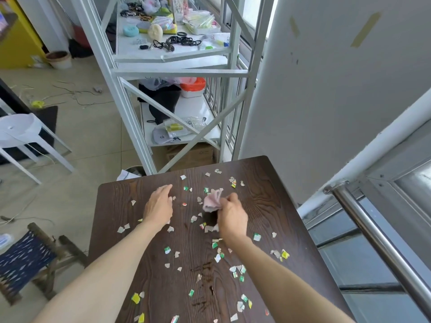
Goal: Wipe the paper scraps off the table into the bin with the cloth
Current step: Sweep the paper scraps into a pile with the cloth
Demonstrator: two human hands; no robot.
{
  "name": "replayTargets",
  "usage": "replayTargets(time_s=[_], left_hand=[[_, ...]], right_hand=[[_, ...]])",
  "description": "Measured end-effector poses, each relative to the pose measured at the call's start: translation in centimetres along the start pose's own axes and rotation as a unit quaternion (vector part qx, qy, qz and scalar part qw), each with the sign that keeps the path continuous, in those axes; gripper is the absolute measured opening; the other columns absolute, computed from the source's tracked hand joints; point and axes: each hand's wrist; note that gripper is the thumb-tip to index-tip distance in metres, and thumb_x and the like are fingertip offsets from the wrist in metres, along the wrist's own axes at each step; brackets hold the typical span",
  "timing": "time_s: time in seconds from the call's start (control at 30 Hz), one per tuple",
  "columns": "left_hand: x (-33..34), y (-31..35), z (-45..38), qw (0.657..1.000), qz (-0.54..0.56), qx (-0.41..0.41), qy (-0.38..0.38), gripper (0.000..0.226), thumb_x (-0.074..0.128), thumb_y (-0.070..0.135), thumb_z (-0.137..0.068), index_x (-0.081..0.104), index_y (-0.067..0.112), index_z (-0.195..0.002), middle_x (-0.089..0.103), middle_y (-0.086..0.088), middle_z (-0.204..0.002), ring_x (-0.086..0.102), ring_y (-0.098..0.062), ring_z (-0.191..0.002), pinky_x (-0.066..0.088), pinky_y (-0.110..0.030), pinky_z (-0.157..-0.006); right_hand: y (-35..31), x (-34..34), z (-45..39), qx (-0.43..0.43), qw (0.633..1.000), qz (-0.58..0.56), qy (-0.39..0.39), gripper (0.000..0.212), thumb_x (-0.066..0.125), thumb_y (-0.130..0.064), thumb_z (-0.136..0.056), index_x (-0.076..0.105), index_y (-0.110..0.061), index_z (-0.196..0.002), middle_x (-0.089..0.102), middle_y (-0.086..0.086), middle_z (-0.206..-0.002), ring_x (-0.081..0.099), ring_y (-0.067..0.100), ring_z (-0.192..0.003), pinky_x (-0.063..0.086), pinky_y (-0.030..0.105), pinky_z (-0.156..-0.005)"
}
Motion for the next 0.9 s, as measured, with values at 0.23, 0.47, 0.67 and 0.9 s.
replayTargets(time_s=[0.23, 0.47, 0.67, 0.9], left_hand=[[0.1, -1.2, -0.9, 0.998, -0.066, 0.012, 0.017, 0.048, 0.044, -0.002, -0.091, 0.044, 0.012, -0.137, 0.045, -0.002, -0.142, 0.043, -0.022, -0.127, 0.044, -0.038, -0.102], [0.8, -2.6, -1.6, 0.995, -0.076, 0.044, 0.044, 0.045, 0.044, -0.001, -0.092, 0.048, 0.015, -0.134, 0.050, 0.001, -0.139, 0.047, -0.018, -0.121, 0.048, -0.033, -0.097], [0.7, -3.1, -1.8, 0.997, -0.045, 0.056, 0.029, 0.050, 0.043, -0.008, -0.089, 0.050, 0.013, -0.134, 0.049, -0.002, -0.139, 0.048, -0.022, -0.117, 0.046, -0.036, -0.098], [0.0, -2.3, -1.2, 0.996, -0.060, 0.045, 0.043, 0.058, 0.043, -0.011, -0.085, 0.046, 0.015, -0.136, 0.047, 0.000, -0.142, 0.044, -0.019, -0.126, 0.047, -0.035, -0.098]], right_hand=[[4.2, -3.8, -7.9, 0.090, 0.989, 0.015, 0.116, 0.024, 0.049, -0.001, -0.083, 0.065, -0.002, -0.100, 0.052, 0.018, -0.110, 0.052, 0.037, -0.101, 0.047, 0.044, -0.074], [3.7, -0.4, -9.8, 0.153, 0.986, 0.016, 0.059, 0.029, 0.045, -0.004, -0.087, 0.061, 0.000, -0.112, 0.049, 0.019, -0.121, 0.046, 0.035, -0.114, 0.045, 0.043, -0.087], [-1.5, 3.7, -5.7, -0.011, 0.998, 0.012, 0.059, 0.017, 0.051, -0.002, -0.087, 0.062, -0.001, -0.099, 0.058, 0.013, -0.101, 0.054, 0.030, -0.089, 0.036, 0.032, -0.060], [-5.1, 6.4, 0.1, -0.194, 0.981, 0.016, -0.012, 0.027, 0.071, 0.007, -0.059, 0.058, -0.011, -0.075, 0.057, 0.005, -0.073, 0.055, 0.024, -0.061, 0.031, 0.026, -0.043]])
Point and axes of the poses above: each hand's wrist, its own z-axis away from the middle knuckle, its own x-axis out of the palm, y = z × x
